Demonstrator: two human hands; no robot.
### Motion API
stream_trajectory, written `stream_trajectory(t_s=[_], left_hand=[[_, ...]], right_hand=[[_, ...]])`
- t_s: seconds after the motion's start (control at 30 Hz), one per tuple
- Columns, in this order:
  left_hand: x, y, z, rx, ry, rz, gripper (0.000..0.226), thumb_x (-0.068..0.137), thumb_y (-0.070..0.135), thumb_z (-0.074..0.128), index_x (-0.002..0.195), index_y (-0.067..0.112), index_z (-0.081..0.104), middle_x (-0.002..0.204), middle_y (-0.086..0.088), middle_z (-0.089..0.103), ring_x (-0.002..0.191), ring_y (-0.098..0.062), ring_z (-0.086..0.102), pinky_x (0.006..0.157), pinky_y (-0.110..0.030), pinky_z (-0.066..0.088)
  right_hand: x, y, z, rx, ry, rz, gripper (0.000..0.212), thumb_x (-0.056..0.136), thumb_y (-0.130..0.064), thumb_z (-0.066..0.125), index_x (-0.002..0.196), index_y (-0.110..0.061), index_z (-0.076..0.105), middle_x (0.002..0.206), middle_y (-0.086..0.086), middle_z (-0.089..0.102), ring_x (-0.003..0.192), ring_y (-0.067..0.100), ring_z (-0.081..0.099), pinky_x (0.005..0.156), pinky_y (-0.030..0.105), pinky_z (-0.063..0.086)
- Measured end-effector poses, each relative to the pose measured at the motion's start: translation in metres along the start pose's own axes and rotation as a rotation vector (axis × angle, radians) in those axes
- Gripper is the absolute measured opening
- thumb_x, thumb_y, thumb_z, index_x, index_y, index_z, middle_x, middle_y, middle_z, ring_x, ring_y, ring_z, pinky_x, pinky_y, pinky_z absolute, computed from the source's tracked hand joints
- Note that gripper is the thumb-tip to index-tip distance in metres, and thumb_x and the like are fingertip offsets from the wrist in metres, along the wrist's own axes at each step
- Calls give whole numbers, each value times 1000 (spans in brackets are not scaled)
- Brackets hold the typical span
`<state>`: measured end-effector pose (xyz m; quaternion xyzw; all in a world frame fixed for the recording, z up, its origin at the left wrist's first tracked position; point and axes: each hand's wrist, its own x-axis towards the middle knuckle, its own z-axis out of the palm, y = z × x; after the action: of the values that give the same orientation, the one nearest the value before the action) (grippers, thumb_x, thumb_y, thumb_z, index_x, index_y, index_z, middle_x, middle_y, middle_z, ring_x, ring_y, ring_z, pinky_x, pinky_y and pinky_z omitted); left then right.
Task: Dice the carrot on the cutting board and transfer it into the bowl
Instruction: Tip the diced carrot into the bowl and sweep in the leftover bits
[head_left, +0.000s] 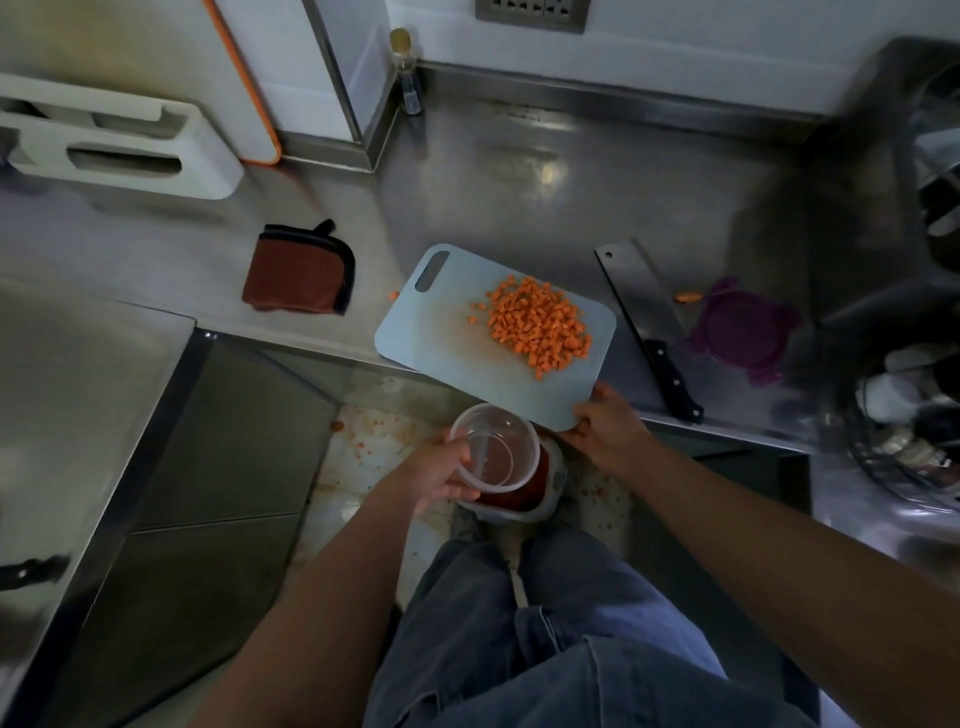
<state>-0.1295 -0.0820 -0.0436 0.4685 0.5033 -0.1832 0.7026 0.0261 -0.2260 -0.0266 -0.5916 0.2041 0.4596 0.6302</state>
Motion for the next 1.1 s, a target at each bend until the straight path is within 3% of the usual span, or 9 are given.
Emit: stream_trajectory(t_s=[0.23,0.4,0.53,0.7,0.8,0.93,1.1], left_hand=[[-9,7,-4,-56,-23,77,25,93,4,50,116,14,50,118,-21,61,102,-33,65,86,-45,57],[-14,23,-2,-56,-36,141,19,98,13,52,117,12,50,116,-19,64,98,-31,68,82,-43,59],[-12,40,7,-72,-3,208,26,97,9,52,123,9,48,119,-19,61,96,-31,68,76,-40,61],[-1,58,23,-76,67,270,39,97,5,52,135,9,44,127,-19,57,100,-29,66,71,-32,61],[3,67,35,-72,87,289,41,97,5,52,137,8,43,128,-17,57,110,-32,62,83,-36,56],[11,80,51,-73,116,323,39,96,7,55,135,8,46,125,-14,58,110,-29,62,85,-33,54],[21,94,67,-24,127,354,41,97,5,53,138,6,46,125,-15,58,115,-31,58,85,-32,53]], right_hand=[[-1,-9,0,90,8,-50,43,89,21,30,112,-8,52,116,10,57,99,28,56,69,41,51],[1,-21,-3,154,16,-63,51,89,19,30,126,-12,47,131,12,50,117,33,50,76,42,50],[-2,-39,-4,152,37,-83,58,91,17,32,140,-13,42,140,12,47,126,35,47,70,41,52],[-8,-54,-12,146,47,-129,52,94,15,32,138,-12,40,133,9,47,125,34,46,88,46,47],[-12,-60,-16,168,47,-142,50,94,15,32,136,-10,40,129,11,47,116,32,48,83,44,48],[-10,-65,-22,183,56,-149,52,92,16,33,136,-11,41,131,12,48,112,30,50,68,40,51],[-4,-73,-27,228,59,-143,47,92,15,35,129,-12,44,131,14,49,112,32,52,76,45,51]])
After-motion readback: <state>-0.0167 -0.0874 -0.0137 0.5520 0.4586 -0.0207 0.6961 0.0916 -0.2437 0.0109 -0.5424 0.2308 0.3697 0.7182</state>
